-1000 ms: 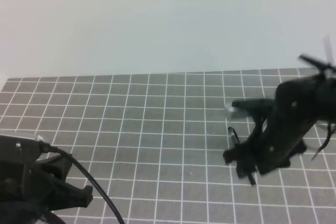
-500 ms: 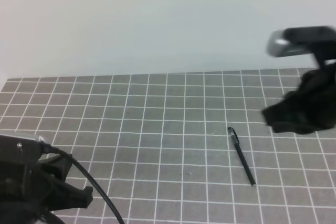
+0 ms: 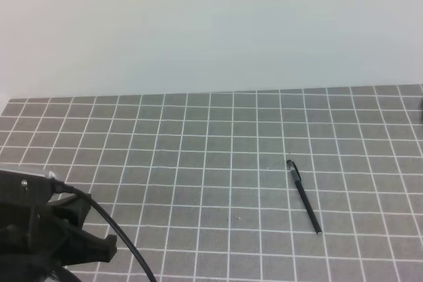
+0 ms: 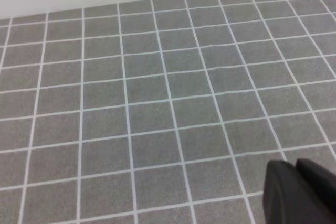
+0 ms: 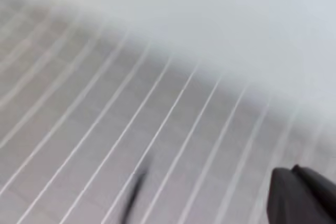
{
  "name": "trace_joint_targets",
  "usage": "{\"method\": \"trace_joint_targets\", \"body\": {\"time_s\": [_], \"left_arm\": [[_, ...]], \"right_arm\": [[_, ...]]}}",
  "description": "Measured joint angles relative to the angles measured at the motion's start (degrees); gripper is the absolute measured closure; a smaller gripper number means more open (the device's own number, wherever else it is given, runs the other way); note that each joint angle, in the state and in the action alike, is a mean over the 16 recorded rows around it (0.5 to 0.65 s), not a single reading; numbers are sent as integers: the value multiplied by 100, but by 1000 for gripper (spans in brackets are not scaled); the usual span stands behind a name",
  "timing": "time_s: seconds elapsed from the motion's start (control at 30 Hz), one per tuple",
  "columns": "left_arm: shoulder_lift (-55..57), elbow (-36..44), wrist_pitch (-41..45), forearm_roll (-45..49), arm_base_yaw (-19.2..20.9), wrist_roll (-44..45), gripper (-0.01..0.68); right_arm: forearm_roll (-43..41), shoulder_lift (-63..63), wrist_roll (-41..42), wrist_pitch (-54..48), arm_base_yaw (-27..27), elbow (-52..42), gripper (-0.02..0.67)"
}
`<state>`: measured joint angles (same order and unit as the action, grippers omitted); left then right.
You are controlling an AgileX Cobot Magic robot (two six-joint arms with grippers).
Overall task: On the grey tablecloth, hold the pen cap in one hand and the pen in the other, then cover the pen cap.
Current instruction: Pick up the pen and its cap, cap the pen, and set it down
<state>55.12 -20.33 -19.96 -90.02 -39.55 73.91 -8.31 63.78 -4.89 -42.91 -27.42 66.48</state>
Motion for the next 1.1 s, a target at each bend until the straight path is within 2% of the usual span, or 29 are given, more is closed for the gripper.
{"method": "trace_joint_targets", "body": {"time_s": [0.17, 0.33, 0.73, 0.9, 1.1], "left_arm": [[0, 0, 66, 0, 0, -4, 672], [0, 0, 165, 0, 0, -4, 672], [0, 0, 424, 0, 0, 19, 672], [0, 0, 470, 0, 0, 32, 672], [3, 0, 476, 0, 0, 37, 672]], "right_arm": [[-746, -675, 11, 1081, 343, -393, 652], [-1126, -1587, 41, 2003, 946, -1240, 652], [-848, -4694, 24, 3104, 2540, -4261, 652], [-755, -5774, 24, 3452, 2854, -5326, 652], [-682, -6412, 24, 3561, 2985, -6240, 652]]}}
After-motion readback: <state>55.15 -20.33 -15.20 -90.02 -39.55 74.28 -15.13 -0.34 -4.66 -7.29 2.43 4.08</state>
